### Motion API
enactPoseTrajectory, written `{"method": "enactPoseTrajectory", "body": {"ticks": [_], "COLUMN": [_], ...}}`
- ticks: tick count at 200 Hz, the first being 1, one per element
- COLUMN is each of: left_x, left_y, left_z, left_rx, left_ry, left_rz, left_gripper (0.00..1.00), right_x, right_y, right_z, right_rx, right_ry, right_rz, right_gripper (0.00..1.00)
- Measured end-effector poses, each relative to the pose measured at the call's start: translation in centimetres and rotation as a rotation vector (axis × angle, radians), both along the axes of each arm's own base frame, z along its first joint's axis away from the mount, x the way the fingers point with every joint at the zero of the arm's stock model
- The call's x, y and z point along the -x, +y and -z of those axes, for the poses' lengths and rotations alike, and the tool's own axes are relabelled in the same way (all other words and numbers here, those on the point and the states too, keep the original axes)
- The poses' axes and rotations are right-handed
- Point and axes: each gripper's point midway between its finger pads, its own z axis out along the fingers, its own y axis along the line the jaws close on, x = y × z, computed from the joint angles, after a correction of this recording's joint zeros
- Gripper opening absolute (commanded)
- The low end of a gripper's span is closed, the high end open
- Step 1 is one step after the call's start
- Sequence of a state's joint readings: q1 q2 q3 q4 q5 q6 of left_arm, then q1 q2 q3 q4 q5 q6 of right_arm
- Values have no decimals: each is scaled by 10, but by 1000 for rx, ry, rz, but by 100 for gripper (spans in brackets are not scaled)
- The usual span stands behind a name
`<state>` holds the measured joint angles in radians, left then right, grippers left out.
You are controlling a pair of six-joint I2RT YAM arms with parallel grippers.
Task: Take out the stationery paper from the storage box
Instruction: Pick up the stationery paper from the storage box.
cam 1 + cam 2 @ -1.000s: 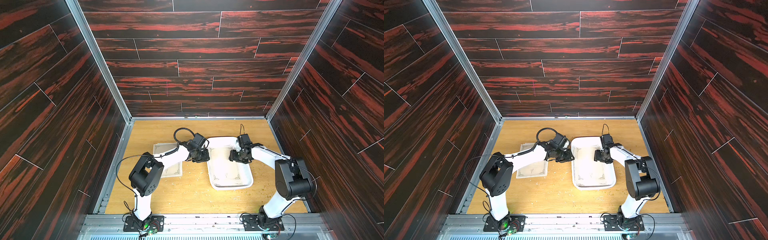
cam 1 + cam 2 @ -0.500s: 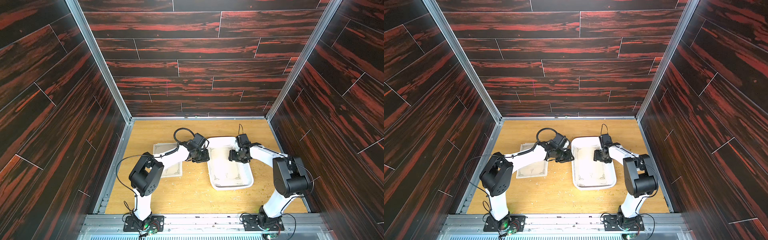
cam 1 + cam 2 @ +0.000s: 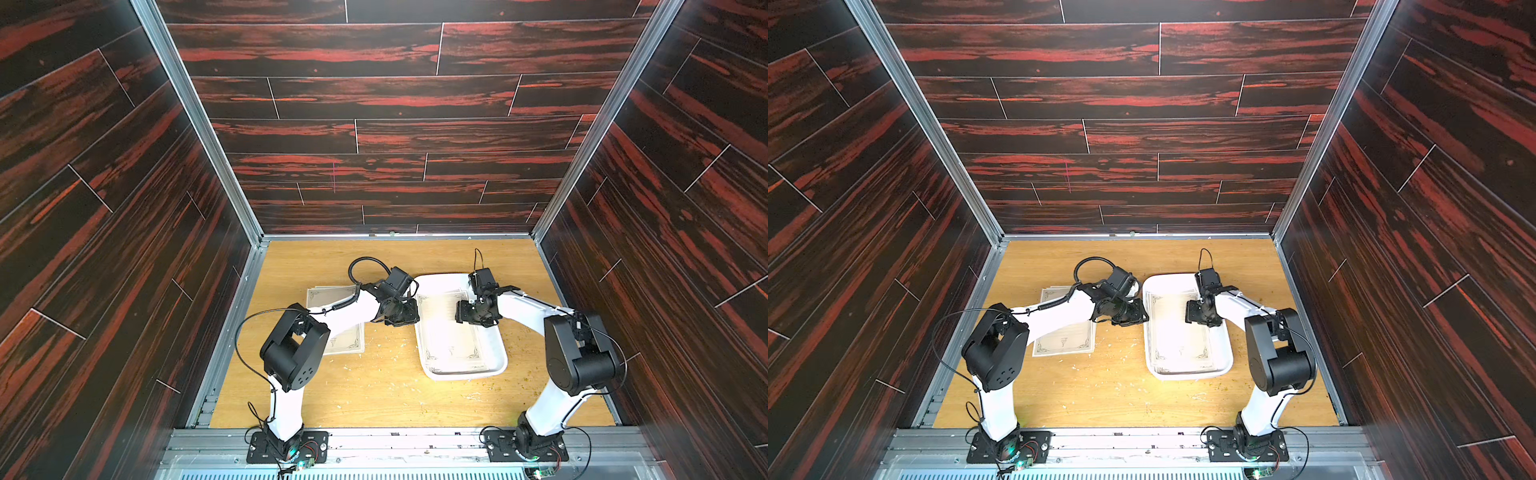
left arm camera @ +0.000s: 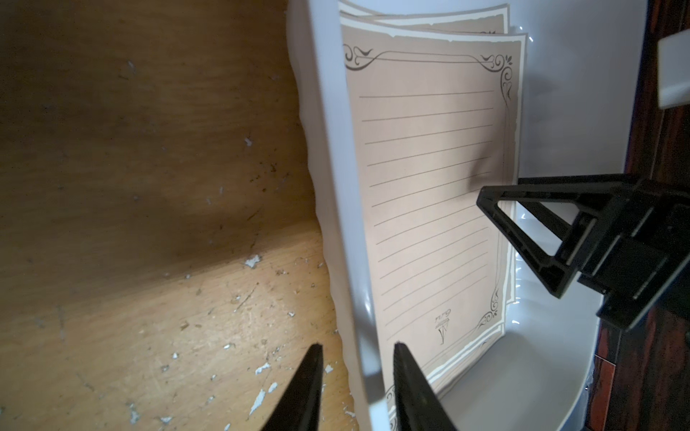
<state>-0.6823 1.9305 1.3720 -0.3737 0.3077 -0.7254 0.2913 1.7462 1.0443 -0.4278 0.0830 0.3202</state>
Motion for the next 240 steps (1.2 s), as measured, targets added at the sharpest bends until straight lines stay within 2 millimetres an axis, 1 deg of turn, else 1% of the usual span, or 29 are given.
{"method": "enactPoseTrajectory", "body": {"ticks": [25,52,100,125,156,206,240], "left_x": [0,0,0,0,0,0,1], "left_y": [0,-1,-2,-1,-1,-1,-2], "left_z": [0,0,2,7,8,8,10], "left_rx": [2,3,4,-3,-4,-4,-4], "left_ry": [1,4,9,18,20,22,27], "left_rz": [0,1,0,-1,-2,-3,-2], "left_gripper": [35,35,35,35,35,35,35], "right_x": [-2,-4,-3,1,8,16,32], "right_y": [6,8,-3,-6,-8,-8,-9], "right_z": [-4,-7,-7,-11,-17,-12,-7], "right_rx": [2,8,65,71,62,63,59], "right_ry": [-11,-19,-17,-19,-27,-3,25], "right_rz": [-13,-19,3,13,27,38,46], "right_gripper": [66,69,72,72,74,74,74]}}
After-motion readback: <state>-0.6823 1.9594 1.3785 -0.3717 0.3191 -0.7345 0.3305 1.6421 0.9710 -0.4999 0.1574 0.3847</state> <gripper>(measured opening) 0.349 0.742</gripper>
